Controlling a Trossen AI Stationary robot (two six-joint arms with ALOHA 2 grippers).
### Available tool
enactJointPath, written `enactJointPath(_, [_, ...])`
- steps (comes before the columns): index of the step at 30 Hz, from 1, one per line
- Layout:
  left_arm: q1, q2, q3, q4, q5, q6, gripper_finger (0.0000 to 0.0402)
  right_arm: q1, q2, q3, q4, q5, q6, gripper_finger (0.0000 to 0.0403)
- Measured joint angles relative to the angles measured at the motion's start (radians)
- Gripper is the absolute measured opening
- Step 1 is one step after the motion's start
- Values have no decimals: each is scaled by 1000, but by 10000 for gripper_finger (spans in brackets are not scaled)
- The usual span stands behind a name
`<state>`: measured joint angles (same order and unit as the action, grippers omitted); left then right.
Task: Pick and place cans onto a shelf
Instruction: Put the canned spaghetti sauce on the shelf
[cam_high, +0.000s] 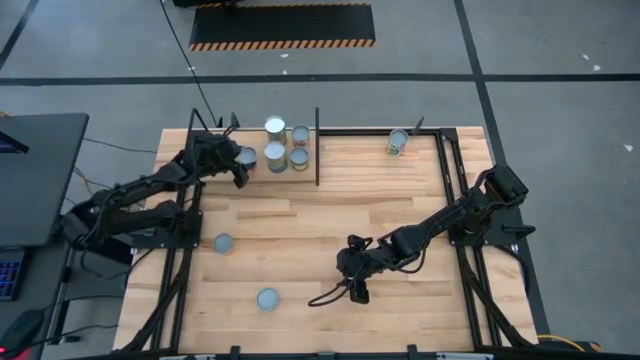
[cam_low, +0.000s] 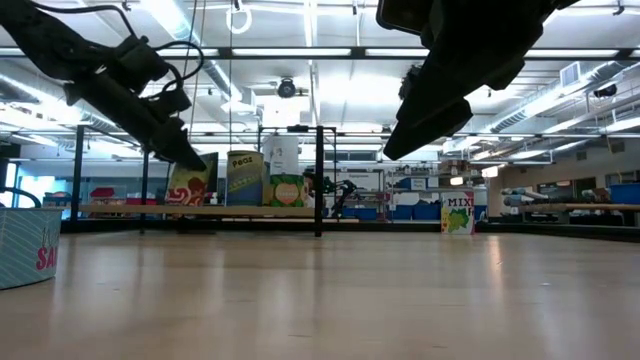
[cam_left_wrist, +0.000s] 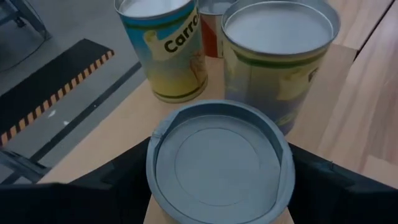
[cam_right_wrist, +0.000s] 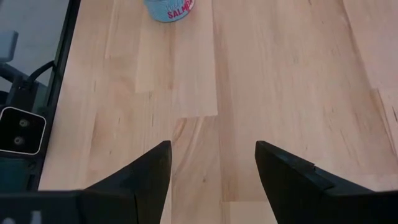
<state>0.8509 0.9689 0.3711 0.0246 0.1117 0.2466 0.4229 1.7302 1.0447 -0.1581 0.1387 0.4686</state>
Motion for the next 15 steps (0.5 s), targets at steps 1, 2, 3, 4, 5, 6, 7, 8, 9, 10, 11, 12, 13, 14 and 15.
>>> enactJointPath(1, [0,0,1,2,-4,0,290,0,0,0,0,0,0,239])
enactJointPath(2, [0,0,1,1,-12,2,291,0,0,0,0,0,0,239])
enactJointPath(3, [-1,0,1,2,-22,5,292,0,0,0,0,0,0,239])
enactJointPath(4, [-1,0,1,4,-29,6,293,0,0,0,0,0,0,239])
enactJointPath(5, [-1,0,1,8,-33,6,296,0,0,0,0,0,0,239])
enactJointPath(6, [-1,0,0,10,-36,6,299,0,0,0,0,0,0,239])
enactJointPath(7, [-1,-1,0,11,-37,10,303,0,0,0,0,0,0,239])
enactJointPath(8, [-2,-1,0,12,-37,12,307,0,0,0,0,0,0,239])
enactJointPath(9, [-2,-1,-1,11,-37,13,310,0,0,0,0,0,0,239])
enactJointPath(10, [-2,-1,-1,11,-37,13,311,0,0,0,0,0,0,239])
enactJointPath(11, [-2,-1,-1,11,-35,13,312,0,0,0,0,0,0,239])
enactJointPath(12, [-2,0,-1,12,-30,15,313,0,0,0,0,0,0,239])
enactJointPath(13, [-2,0,-1,15,-22,15,313,0,0,0,0,0,0,239])
enactJointPath(14, [-2,0,-2,20,-8,15,314,0,0,0,0,0,0,239])
enactJointPath(15, [-2,1,-3,24,16,14,314,0,0,0,0,0,0,239])
